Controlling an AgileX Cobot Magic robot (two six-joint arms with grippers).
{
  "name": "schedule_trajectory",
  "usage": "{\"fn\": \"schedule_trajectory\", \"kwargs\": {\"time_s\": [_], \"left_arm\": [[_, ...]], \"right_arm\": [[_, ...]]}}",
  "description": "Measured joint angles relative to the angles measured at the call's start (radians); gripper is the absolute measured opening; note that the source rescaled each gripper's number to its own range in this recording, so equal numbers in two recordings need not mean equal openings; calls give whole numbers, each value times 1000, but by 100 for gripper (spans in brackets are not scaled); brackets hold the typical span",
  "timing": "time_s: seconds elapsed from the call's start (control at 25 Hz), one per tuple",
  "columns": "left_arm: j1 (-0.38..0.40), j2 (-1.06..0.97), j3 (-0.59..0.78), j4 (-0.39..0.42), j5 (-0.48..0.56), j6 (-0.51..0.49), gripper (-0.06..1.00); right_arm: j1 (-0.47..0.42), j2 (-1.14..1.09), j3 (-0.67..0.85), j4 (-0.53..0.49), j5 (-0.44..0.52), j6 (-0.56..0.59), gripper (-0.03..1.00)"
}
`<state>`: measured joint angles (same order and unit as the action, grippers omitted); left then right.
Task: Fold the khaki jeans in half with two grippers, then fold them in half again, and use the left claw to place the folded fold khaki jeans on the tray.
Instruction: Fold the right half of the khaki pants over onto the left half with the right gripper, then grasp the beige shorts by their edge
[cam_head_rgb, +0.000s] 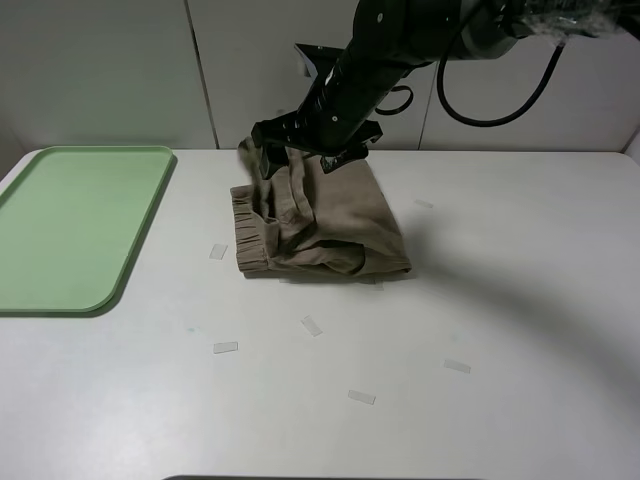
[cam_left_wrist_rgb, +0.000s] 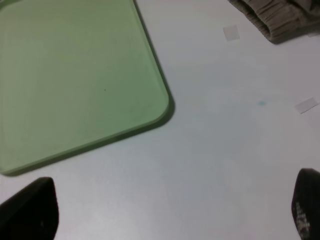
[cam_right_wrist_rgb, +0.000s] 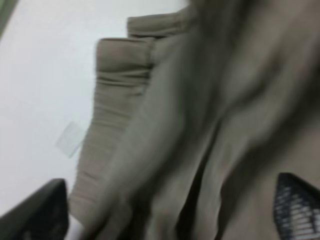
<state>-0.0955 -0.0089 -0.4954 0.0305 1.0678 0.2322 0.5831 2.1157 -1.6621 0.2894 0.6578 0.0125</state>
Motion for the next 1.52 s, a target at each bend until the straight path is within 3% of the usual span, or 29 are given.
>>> {"fn": "schedule_trajectory", "kwargs": {"time_s": [0.32,0.64,0.92,1.32,1.52], "left_arm": [[0,0,0,0,0,0,93],[0,0,0,1,0,0,93],[0,0,0,1,0,0,93],[0,0,0,1,0,0,93],[0,0,0,1,-1,0,93]], "right_arm": [[0,0,0,-5,1,-3,97],[-34,-2,0,-143,49,-43,98],[-153,-97,65,-289,52,-75,98],[-377,-438,446,-328,-114,-120,100],[-516,-648,596,-354,-130,-137,100]]}}
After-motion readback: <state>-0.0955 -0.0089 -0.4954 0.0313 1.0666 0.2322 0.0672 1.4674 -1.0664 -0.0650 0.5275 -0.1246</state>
